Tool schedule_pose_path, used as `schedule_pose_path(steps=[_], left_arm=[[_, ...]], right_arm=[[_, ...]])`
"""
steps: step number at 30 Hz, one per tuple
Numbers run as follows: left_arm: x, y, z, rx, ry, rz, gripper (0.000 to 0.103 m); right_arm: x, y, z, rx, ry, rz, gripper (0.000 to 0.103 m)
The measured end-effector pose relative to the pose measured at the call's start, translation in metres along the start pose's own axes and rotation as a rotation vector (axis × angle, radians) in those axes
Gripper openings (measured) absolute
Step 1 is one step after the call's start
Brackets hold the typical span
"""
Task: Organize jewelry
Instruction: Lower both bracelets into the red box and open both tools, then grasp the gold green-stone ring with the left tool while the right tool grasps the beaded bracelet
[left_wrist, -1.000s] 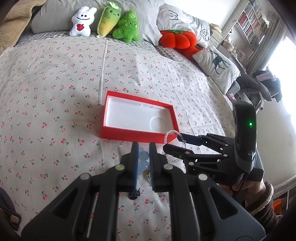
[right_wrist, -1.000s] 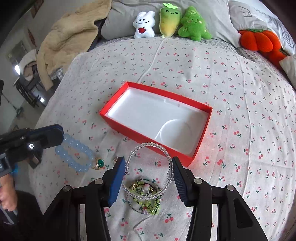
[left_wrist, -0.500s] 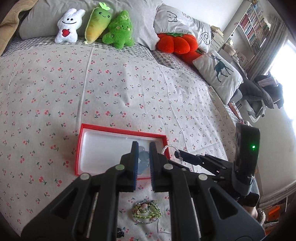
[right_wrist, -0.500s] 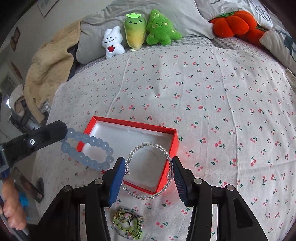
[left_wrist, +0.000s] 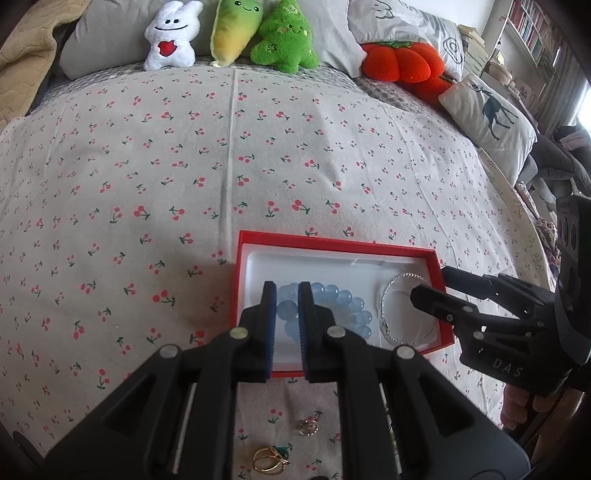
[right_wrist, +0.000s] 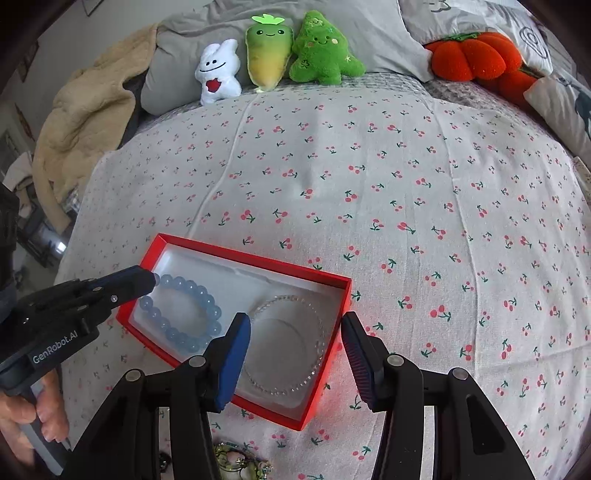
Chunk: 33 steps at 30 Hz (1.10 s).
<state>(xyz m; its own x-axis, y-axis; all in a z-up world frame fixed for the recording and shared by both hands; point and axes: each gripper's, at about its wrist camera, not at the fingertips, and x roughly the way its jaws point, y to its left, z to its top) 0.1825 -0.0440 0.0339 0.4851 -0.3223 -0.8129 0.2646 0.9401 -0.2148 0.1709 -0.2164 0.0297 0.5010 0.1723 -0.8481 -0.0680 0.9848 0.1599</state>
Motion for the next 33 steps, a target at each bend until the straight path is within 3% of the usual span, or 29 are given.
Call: schedule_pose_path(steps=[5,10,12,18,25,33], left_arm=[[-0.007,-0.001,0.000,0.023,-0.009,0.017,0.017],[-0.019,-0.002,-0.005,0.034,-0.007,0.027,0.040],[-0.026,0.000,-0.010,0.027,-0.003,0.039,0.058],[-0.042,0.008,-0.045,0.018,0.056,0.101,0.078],[-0.056,0.017,-0.094,-0.019,0.131,0.124,0.081],[-0.051,0.037,-0.138,-0.050,0.141,0.073,0.082]], right_arm=[[0.001,0.005,0.002,-0.024,-0.005,-0.033,0.052],[-0.001,0.000,0.002,-0.001,-0.002,-0.008,0.057],[-0.006,-0.003,0.001,0.011,-0.006,-0.007,0.061],[-0.033,-0.010,-0.015,0.059,-0.008,0.006,0.068],[-0.060,-0.013,-0.049,0.115,0.020,0.011,0.075],[-0.056,-0.008,-0.098,0.175,0.115,-0.006,0.076]])
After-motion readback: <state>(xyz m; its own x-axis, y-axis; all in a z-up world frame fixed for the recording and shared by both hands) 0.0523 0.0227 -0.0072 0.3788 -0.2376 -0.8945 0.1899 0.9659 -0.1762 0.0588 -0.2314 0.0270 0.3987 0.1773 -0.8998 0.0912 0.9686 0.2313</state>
